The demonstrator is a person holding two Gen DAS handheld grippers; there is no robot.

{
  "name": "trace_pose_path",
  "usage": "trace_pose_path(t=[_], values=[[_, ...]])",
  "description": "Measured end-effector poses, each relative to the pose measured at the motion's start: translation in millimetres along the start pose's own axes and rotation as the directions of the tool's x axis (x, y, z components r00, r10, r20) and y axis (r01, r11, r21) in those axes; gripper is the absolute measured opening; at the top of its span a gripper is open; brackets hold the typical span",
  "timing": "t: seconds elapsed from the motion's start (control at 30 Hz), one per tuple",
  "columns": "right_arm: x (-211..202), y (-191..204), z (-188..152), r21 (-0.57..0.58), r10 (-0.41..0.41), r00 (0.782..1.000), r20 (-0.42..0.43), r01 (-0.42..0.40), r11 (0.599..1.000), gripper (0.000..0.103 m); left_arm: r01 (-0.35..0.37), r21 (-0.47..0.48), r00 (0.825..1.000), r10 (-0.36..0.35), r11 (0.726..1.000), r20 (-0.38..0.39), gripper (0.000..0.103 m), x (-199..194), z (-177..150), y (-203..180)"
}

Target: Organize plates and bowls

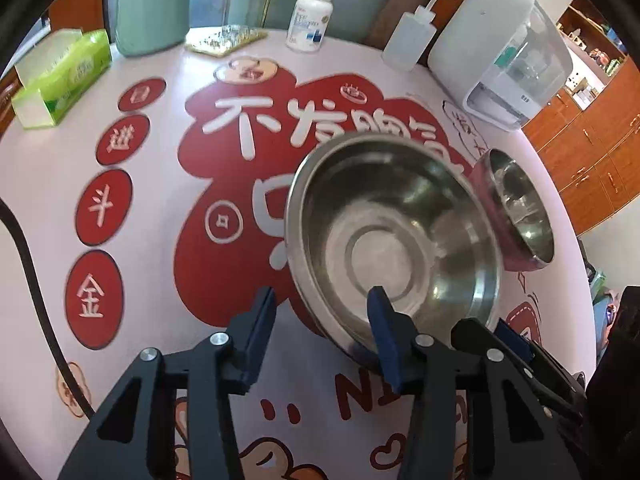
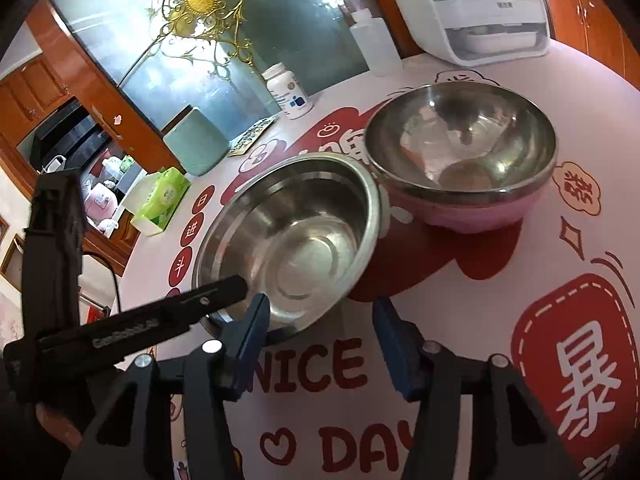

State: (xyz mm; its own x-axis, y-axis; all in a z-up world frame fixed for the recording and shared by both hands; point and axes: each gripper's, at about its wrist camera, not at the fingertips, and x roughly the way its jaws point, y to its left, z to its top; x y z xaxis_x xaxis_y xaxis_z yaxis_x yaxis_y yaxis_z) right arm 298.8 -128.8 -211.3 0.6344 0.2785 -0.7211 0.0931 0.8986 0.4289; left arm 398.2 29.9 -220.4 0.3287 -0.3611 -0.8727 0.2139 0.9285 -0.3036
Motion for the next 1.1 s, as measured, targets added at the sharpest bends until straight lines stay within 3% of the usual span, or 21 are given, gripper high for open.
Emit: trace_pose_path(t=[0.2,0.4,1.1], values=[[6,-2,-2,0.021,-0.006,1.0,-0.023,0.006,1.0,0.031,0.015,-0.019,1.0,-0.015,1.0,-0.012,0.033,7,0,5],[5,-2,-1,0.025,-0.003,1.0,-0.024,0.003,1.0,0.028,0.028,-0.008,1.0,-0.028,1.0,-0.012,0.016,9,-1,0],[-7,-7,-4,0.076,0.019,0.998,-0.052,-0.015,0.997,0.023,0.033,0.035,0.999,-0.033,0.999,-0.011,0.015,-14,-8,-8]])
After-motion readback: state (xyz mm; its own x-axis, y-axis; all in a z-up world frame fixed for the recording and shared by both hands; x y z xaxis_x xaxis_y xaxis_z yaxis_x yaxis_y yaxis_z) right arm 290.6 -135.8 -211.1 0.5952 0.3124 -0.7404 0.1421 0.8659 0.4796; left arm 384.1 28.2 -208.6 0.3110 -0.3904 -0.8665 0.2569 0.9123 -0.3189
